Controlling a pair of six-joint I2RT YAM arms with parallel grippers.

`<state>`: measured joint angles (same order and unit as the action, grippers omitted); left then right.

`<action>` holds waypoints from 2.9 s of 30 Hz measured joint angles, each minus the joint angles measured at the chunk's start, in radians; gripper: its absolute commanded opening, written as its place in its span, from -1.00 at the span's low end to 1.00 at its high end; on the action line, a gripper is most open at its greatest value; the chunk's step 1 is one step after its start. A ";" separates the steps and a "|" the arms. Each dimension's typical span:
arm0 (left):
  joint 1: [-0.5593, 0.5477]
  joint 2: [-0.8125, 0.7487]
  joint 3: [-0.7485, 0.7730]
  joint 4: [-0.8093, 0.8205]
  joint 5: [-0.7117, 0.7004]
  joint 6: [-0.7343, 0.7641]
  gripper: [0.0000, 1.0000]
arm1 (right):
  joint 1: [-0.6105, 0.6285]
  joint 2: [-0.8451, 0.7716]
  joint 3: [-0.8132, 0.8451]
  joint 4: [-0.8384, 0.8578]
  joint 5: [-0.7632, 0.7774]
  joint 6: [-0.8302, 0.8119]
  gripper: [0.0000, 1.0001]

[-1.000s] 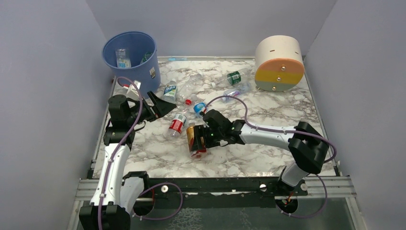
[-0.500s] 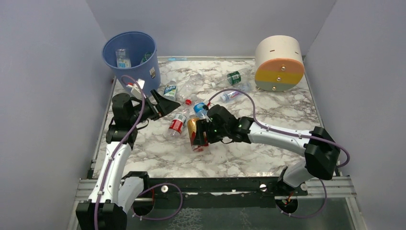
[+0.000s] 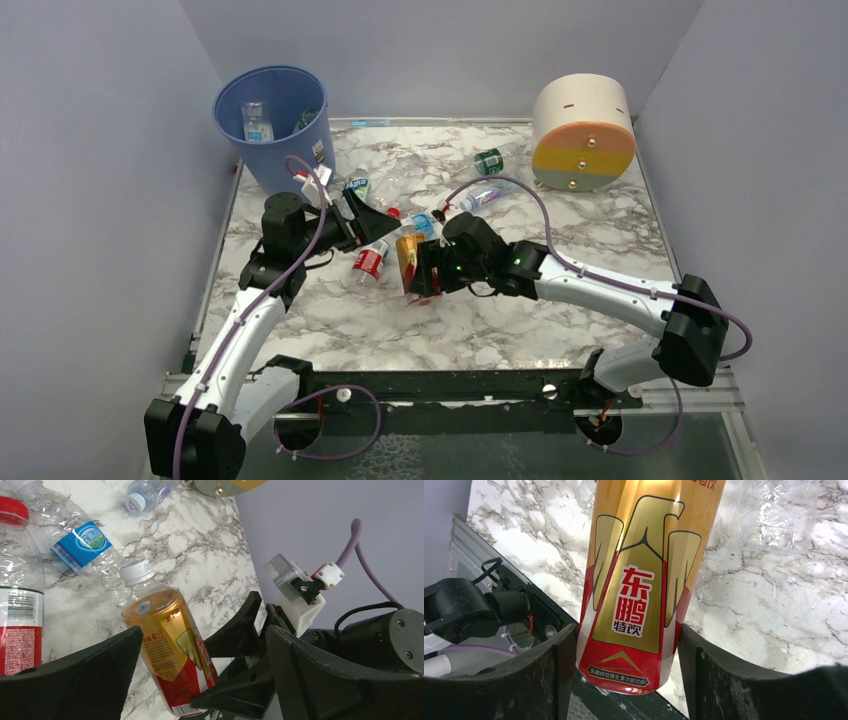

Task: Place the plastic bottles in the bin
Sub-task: Pick up the plastic bottle at the center of the board.

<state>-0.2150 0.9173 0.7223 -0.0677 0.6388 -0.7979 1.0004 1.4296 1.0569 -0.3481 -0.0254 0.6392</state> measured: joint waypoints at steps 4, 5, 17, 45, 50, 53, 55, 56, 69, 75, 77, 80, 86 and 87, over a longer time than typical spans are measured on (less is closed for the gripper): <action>-0.030 0.017 0.000 0.001 -0.029 -0.001 0.99 | 0.000 -0.027 0.000 0.000 0.014 -0.006 0.18; -0.036 0.021 0.000 0.002 -0.037 -0.002 0.99 | 0.000 -0.035 0.000 0.001 0.015 -0.008 0.18; -0.109 0.063 0.000 0.049 -0.085 -0.029 0.99 | 0.000 -0.098 0.000 0.024 0.020 -0.034 0.18; -0.233 0.118 -0.001 0.089 -0.192 -0.040 0.77 | 0.000 -0.135 -0.013 0.071 0.020 -0.040 0.19; -0.233 0.122 -0.001 0.089 -0.196 -0.040 0.59 | 0.000 -0.135 -0.013 0.071 0.020 -0.040 0.19; -0.233 0.130 -0.001 0.089 -0.198 -0.040 0.41 | 0.000 -0.135 -0.013 0.071 0.020 -0.040 0.19; -0.233 0.133 -0.001 0.089 -0.200 -0.043 0.31 | 0.000 -0.135 -0.013 0.072 0.021 -0.040 0.19; -0.233 0.133 -0.001 0.089 -0.200 -0.044 0.29 | 0.000 -0.135 -0.013 0.072 0.021 -0.041 0.19; -0.233 0.142 -0.001 0.097 -0.203 -0.047 0.18 | 0.000 -0.135 -0.013 0.074 0.020 -0.046 0.77; -0.233 0.161 -0.001 0.097 -0.203 -0.043 0.15 | 0.000 -0.162 -0.031 0.068 0.021 -0.045 0.81; -0.233 0.166 -0.001 0.097 -0.205 -0.037 0.15 | 0.000 -0.180 -0.041 0.063 0.021 -0.042 0.81; -0.233 0.181 0.000 0.097 -0.212 -0.027 0.14 | 0.000 -0.222 -0.057 0.054 0.031 -0.037 0.83; -0.233 0.237 0.030 0.091 -0.223 -0.006 0.14 | 0.000 -0.313 -0.082 0.024 0.058 -0.027 0.84; -0.233 0.246 0.039 0.088 -0.226 -0.002 0.14 | 0.000 -0.325 -0.085 0.017 0.064 -0.026 0.84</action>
<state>-0.4477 1.1629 0.7616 0.0204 0.4129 -0.7998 1.0008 1.1049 0.9714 -0.3309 0.0383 0.6132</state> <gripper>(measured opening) 0.663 0.916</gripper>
